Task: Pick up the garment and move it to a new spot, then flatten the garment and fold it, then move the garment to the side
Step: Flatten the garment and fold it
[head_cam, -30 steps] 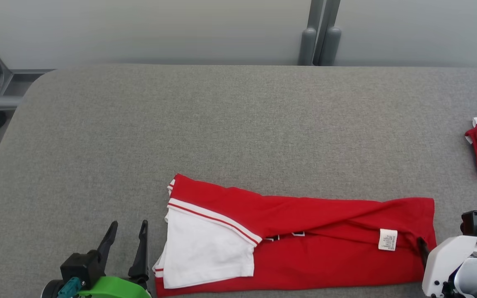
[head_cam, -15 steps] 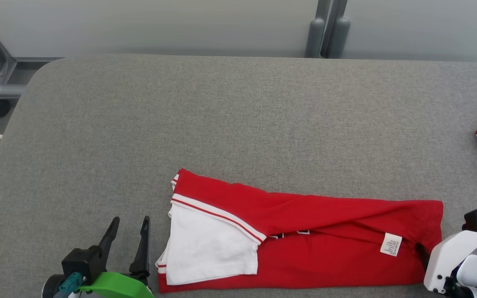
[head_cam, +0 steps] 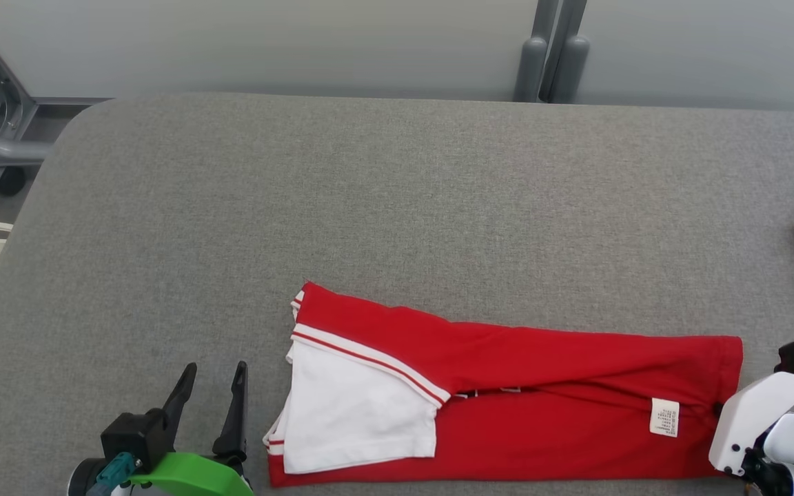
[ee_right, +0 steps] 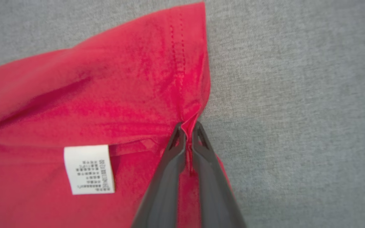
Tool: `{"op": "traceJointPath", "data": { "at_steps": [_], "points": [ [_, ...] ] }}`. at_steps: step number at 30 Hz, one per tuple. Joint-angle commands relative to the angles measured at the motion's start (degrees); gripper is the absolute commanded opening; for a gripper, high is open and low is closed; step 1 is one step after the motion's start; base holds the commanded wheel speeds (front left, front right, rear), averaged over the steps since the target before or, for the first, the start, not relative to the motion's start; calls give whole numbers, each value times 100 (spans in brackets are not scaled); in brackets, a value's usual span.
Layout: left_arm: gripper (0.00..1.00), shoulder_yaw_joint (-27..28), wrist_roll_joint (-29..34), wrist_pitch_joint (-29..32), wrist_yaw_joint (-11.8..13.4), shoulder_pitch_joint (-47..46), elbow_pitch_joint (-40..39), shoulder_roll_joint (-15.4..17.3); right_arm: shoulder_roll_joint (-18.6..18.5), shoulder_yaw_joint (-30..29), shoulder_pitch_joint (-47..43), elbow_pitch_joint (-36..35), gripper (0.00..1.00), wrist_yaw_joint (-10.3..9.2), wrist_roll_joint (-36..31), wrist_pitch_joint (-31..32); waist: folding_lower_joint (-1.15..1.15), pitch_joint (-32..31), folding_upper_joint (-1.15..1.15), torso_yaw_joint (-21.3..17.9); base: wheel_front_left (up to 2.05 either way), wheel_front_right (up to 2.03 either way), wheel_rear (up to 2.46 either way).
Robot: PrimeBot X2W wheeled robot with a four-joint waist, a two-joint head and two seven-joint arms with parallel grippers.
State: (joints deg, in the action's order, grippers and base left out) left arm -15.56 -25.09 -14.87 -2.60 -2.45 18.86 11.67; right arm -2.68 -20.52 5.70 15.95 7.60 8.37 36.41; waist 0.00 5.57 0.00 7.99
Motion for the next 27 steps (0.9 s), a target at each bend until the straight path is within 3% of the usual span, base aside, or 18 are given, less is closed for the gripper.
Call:
{"op": "traceJointPath", "data": {
  "at_steps": [1,10,19,27],
  "points": [
    [100,4,-26,-25,-21,-4,1,46,-48,-145,-30,60,0,-23,-108,-10,0,-19,0,-7,0,0,0],
    [100,-8,-60,-27,38,33,-10,58,-47,-921,95,-347,0,-17,-461,-35,0,-47,0,-42,0,0,0],
    [100,-23,-31,-27,100,10,-62,57,-40,-1792,59,-1385,0,-18,-940,314,0,-44,0,-71,0,0,0],
    [100,-39,-33,-32,97,8,-66,46,-36,-2006,-93,-2080,0,-17,-997,733,0,-83,0,-71,0,0,0]
  ]
}}
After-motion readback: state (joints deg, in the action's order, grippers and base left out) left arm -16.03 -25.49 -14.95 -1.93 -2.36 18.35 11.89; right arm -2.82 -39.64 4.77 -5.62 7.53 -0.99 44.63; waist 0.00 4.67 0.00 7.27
